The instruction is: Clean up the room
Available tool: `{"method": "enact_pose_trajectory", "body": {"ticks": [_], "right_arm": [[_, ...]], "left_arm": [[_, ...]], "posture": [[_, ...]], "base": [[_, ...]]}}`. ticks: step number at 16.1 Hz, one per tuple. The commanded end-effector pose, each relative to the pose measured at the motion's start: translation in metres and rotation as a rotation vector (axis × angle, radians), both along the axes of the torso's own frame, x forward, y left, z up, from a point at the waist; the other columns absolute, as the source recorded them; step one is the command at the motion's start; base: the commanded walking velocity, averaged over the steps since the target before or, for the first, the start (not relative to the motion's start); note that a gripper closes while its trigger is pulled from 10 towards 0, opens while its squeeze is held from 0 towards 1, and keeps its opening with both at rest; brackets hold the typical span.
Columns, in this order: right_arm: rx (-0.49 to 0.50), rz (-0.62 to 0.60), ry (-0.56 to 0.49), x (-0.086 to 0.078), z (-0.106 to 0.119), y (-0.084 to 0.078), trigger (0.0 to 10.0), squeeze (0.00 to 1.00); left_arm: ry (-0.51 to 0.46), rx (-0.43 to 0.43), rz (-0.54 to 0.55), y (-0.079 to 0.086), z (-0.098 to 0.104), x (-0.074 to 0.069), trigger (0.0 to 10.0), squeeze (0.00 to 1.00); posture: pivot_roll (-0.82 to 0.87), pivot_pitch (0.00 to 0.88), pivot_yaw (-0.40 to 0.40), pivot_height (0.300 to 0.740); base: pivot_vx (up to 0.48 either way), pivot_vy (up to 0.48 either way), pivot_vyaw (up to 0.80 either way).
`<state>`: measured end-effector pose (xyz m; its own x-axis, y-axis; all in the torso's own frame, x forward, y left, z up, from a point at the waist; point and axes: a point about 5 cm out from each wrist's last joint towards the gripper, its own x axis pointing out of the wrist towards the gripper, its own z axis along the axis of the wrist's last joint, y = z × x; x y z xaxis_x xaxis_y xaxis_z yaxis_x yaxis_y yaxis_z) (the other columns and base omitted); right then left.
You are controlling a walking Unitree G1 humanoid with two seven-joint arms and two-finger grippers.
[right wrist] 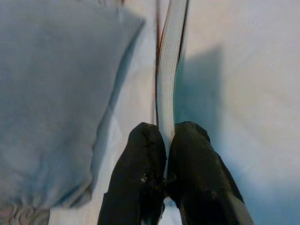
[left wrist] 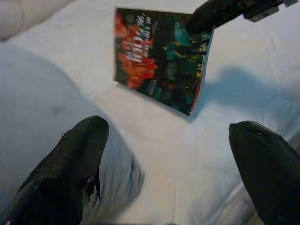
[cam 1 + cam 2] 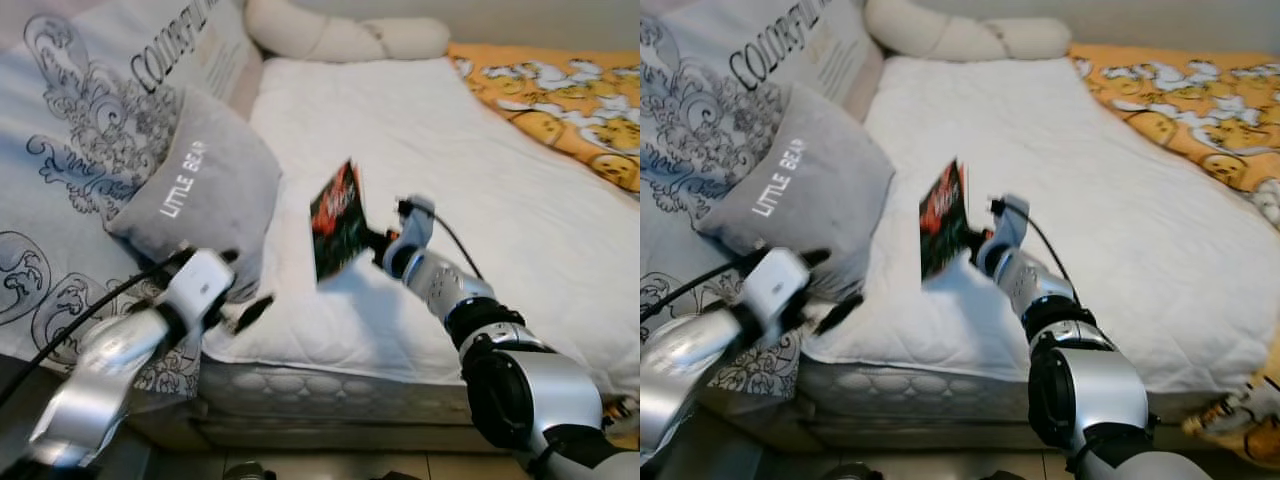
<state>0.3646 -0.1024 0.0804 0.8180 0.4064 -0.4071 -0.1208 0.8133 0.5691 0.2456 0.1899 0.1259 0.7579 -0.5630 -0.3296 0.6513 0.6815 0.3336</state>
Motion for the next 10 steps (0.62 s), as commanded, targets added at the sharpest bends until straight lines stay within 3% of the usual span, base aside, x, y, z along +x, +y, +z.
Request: {"method": "enact_pose_trajectory", "body": {"ticks": [1,6,7,8,10], "right_arm": [[0.051,-0.012,-0.043,0.009,0.016,0.002,10.0,0.0],[0.066,-0.001,-0.007,0.005,0.008,0.005,10.0,0.0],[0.061,-0.011,0.003,0.004,0.006,0.001,10.0,0.09],[0.054,-0.029,0.013,0.004,0.005,-0.003,10.0,1.0],[0.012,-0.05,0.027,0.002,0.001,-0.013,10.0,1.0]], "left_arm": [[-0.005,0.007,-0.008,0.001,0.008,-0.004,10.0,0.24],[0.06,0.053,-0.015,0.01,0.015,-0.029,10.0,0.24],[0.066,0.053,-0.016,0.008,0.015,-0.03,10.0,0.24],[0.069,0.051,-0.015,0.007,0.016,-0.031,10.0,0.24],[0.072,0.046,-0.013,0.005,0.017,-0.03,10.0,0.24]], "posture": [[0.22,0.0,-0.036,0.74],[0.28,0.015,-0.048,0.74],[0.28,0.016,-0.05,0.74],[0.28,0.014,-0.052,0.74],[0.28,0.005,-0.051,0.74]], "base": [[0.0,0.0,0.0],[0.0,0.0,0.0],[0.0,0.0,0.0],[0.0,0.0,0.0],[0.0,0.0,0.0]]}}
